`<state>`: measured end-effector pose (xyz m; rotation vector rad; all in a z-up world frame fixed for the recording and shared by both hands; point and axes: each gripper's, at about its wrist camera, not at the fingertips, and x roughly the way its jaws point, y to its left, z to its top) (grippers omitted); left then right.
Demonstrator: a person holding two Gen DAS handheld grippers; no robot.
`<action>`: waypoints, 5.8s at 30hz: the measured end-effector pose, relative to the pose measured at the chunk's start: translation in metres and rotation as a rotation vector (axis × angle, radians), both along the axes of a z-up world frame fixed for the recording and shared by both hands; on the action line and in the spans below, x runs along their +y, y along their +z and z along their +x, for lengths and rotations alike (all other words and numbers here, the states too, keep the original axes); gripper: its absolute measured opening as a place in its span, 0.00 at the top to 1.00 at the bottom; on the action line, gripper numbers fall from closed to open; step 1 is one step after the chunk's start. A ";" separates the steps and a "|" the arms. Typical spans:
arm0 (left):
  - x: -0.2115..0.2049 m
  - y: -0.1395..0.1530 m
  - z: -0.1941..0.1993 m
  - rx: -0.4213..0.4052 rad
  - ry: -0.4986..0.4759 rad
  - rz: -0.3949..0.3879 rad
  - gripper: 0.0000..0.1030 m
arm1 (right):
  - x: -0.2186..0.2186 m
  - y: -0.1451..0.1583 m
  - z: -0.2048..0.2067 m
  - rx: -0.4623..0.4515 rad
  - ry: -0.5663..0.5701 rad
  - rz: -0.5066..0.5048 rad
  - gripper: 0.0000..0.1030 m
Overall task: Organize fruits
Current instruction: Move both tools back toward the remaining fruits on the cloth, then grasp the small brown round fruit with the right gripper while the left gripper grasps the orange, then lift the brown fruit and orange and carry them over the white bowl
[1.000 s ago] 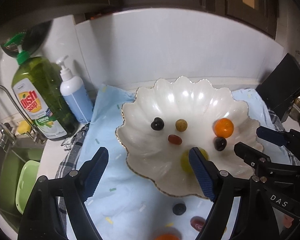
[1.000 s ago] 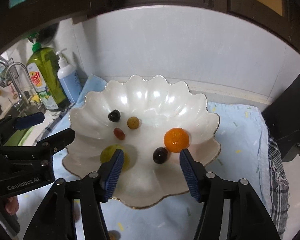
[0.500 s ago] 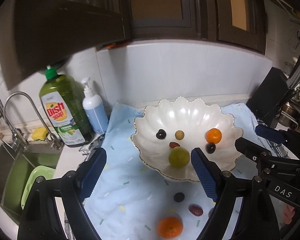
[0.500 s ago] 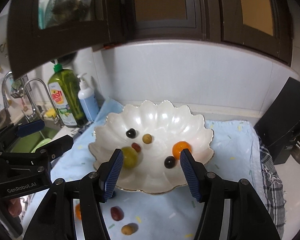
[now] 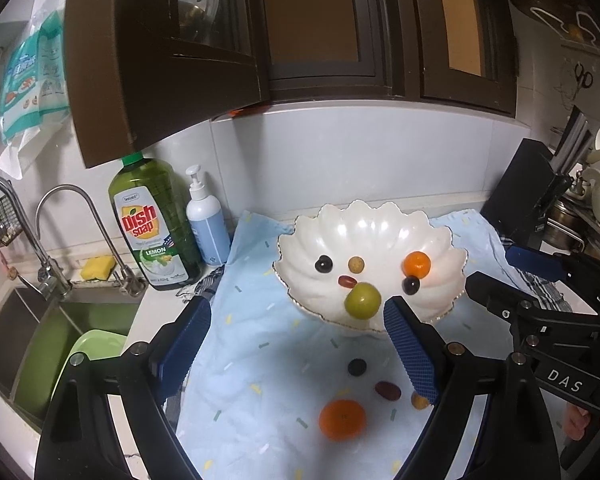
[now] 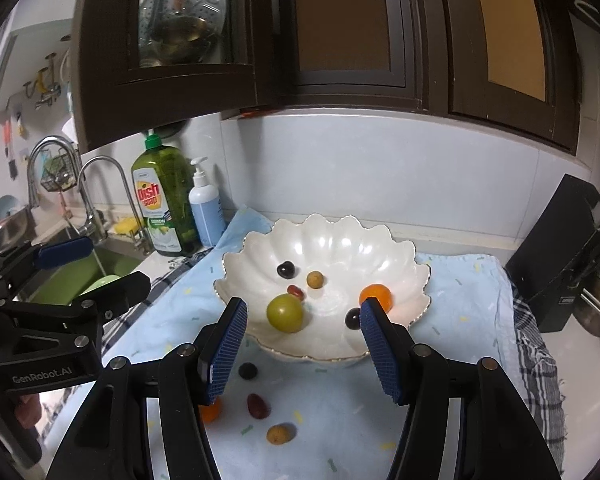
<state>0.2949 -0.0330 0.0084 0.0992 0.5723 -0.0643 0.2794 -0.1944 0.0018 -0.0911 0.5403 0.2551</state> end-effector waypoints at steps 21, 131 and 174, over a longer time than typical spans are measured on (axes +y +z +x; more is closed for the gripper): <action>-0.001 -0.042 -0.035 0.067 -0.053 0.031 0.14 | 0.009 -0.040 -0.034 0.040 0.053 -0.061 0.42; -0.029 -0.009 0.047 0.023 -0.142 -0.037 0.55 | -0.006 -0.006 0.043 -0.010 0.049 -0.006 0.76; -0.072 -0.076 0.249 0.347 -0.136 -0.031 0.55 | -0.033 -0.061 0.220 0.332 -0.055 -0.064 0.76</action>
